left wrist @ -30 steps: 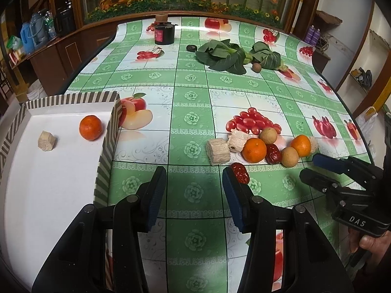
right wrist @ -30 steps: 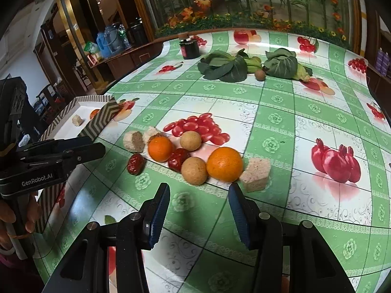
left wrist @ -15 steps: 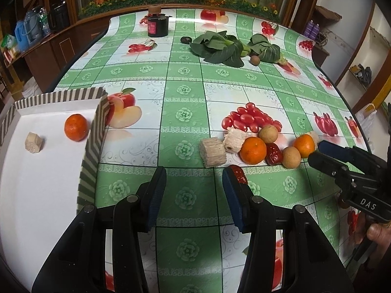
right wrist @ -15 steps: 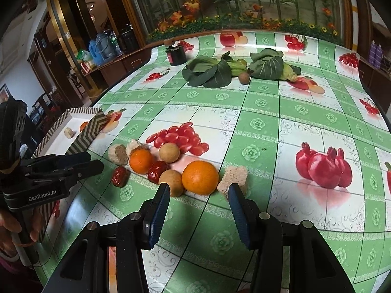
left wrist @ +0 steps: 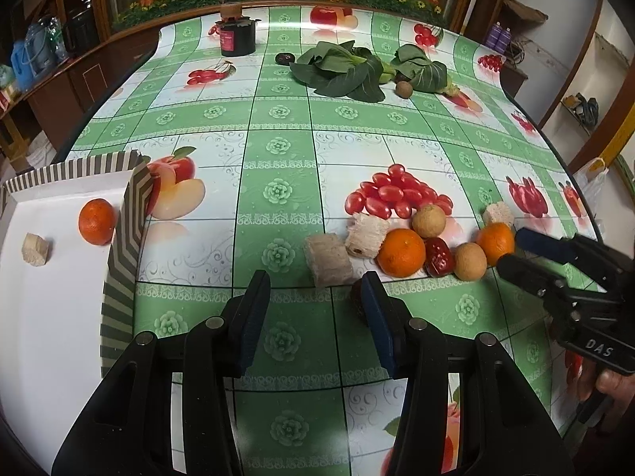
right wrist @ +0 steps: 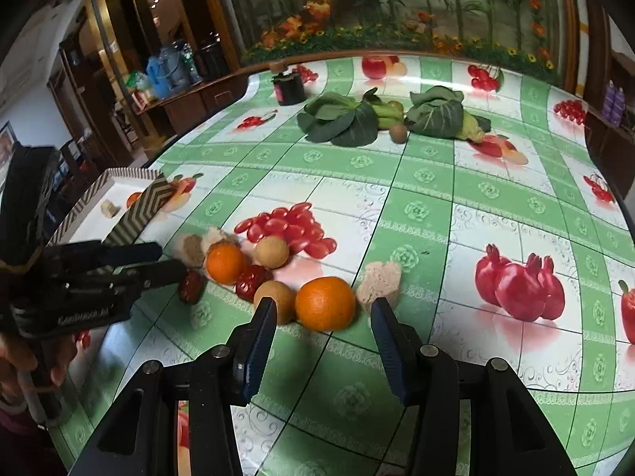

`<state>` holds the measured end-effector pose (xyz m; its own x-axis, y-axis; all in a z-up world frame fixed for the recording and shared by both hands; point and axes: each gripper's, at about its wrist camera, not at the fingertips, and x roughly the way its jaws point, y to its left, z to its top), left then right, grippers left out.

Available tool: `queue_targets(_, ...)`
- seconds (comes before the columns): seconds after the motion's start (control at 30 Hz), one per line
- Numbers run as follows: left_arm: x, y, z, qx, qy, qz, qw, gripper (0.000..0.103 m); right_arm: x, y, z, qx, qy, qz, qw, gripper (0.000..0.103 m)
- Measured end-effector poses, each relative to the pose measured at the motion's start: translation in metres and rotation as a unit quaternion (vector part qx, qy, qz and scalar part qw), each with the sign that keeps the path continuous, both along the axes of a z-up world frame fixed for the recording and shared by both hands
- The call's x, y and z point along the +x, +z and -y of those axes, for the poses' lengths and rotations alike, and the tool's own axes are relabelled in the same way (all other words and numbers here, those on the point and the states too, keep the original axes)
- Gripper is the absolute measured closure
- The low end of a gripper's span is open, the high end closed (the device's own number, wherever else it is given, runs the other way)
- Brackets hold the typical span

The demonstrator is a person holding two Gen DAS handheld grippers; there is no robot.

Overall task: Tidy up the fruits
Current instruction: 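Grasp a second mandarin with the right tool while the left tool grasps another tan cube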

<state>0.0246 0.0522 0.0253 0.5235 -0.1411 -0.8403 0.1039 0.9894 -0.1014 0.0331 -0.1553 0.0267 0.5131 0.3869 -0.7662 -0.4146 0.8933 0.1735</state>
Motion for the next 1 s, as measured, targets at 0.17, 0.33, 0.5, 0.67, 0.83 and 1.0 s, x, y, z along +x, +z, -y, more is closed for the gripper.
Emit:
queue_targets(0.17, 0.003, 0.0, 0.0, 0.0, 0.0, 0.0, 1.0, 0.056, 0.009, -0.012, 0.001, 0.022, 0.006, -0.022, 1.0, 0.061)
queue_targets(0.33, 0.009, 0.0, 0.003, -0.007, -0.011, 0.0, 0.9999, 0.056, 0.012, -0.016, 0.0, 0.038, 0.013, -0.02, 0.999, 0.068)
queue_targets(0.5, 0.014, -0.003, 0.001, -0.023, -0.019, 0.004, 0.9995, 0.057, 0.012, -0.016, 0.0, 0.046, 0.016, -0.018, 0.999, 0.069)
queue_targets(0.67, 0.018, -0.005, -0.004, -0.036, -0.024, 0.006, 0.9991, 0.079, 0.014, -0.013, -0.002, 0.051, 0.026, -0.008, 0.998, 0.07)
queue_targets(0.83, 0.013, -0.005, -0.005, -0.028, -0.026, 0.013, 0.9992, 0.08, 0.011, -0.013, -0.005, 0.044, 0.032, -0.006, 0.999, 0.07)
queue_targets(1.0, 0.001, 0.007, -0.008, -0.023, -0.029, 0.026, 0.999, 0.08, 0.002, -0.003, -0.005, 0.054, 0.037, 0.006, 0.998, 0.07)
